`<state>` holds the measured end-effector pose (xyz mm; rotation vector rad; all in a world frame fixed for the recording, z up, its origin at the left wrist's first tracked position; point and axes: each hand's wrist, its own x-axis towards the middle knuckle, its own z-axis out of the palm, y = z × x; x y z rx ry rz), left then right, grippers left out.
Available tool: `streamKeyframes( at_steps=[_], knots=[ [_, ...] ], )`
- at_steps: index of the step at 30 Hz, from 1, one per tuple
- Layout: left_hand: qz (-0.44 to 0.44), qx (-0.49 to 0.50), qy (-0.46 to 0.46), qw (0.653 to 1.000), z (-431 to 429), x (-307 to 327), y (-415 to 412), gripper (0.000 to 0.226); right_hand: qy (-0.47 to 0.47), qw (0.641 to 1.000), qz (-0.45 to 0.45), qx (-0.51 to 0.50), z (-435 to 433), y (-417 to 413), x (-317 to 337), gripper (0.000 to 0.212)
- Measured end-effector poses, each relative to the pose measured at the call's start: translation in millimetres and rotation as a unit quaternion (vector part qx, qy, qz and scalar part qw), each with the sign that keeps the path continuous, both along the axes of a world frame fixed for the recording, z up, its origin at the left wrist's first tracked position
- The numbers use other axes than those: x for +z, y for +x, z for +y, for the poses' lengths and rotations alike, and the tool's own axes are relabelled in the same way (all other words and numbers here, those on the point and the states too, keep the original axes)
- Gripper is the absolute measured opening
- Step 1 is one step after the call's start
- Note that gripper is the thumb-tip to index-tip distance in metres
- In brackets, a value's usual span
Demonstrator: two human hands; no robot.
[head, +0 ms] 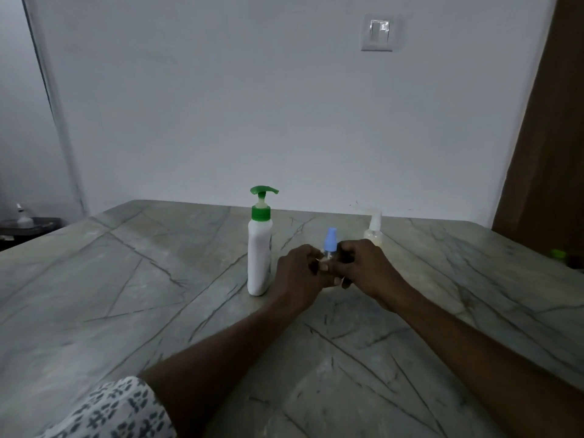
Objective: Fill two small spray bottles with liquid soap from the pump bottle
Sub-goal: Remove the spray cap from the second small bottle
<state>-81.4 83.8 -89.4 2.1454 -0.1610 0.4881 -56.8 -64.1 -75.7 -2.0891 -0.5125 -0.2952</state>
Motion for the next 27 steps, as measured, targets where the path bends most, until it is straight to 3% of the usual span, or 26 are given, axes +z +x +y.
streamKeyframes(
  at_steps=[6, 10, 14, 18, 21, 24, 27],
  knots=[
    [0.002, 0.028, 0.012, 1.0, 1, 1, -1, 0.038, 0.024, 0.999, -0.039, -0.027, 6, 1, 0, 0.039],
    [-0.004, 0.026, 0.027, 0.999, 0, 2, -2, 0.034, 0.069, 0.992, -0.086, -0.066, 11, 5, 5, 0.031],
    [-0.004, 0.027, 0.028, 0.999, 0, 3, -3, 0.033, 0.045, 0.992, -0.107, -0.041, 12, 5, 6, 0.029],
    [0.001, 0.017, 0.031, 0.999, 1, 2, -1, 0.032, -0.008, 0.996, -0.093, 0.007, 4, 10, 9, 0.011],
    [0.0, 0.016, 0.033, 0.999, 1, 1, -2, 0.029, -0.013, 0.997, -0.053, 0.054, 1, 9, 7, 0.034],
    [-0.007, 0.023, 0.03, 0.999, 1, 2, -1, 0.029, 0.034, 0.999, -0.041, -0.008, 10, 7, -1, 0.05],
    [-0.004, 0.026, 0.031, 0.999, 1, 2, -1, 0.031, 0.094, 0.993, -0.044, -0.059, 17, 8, -5, 0.034]
  ],
)
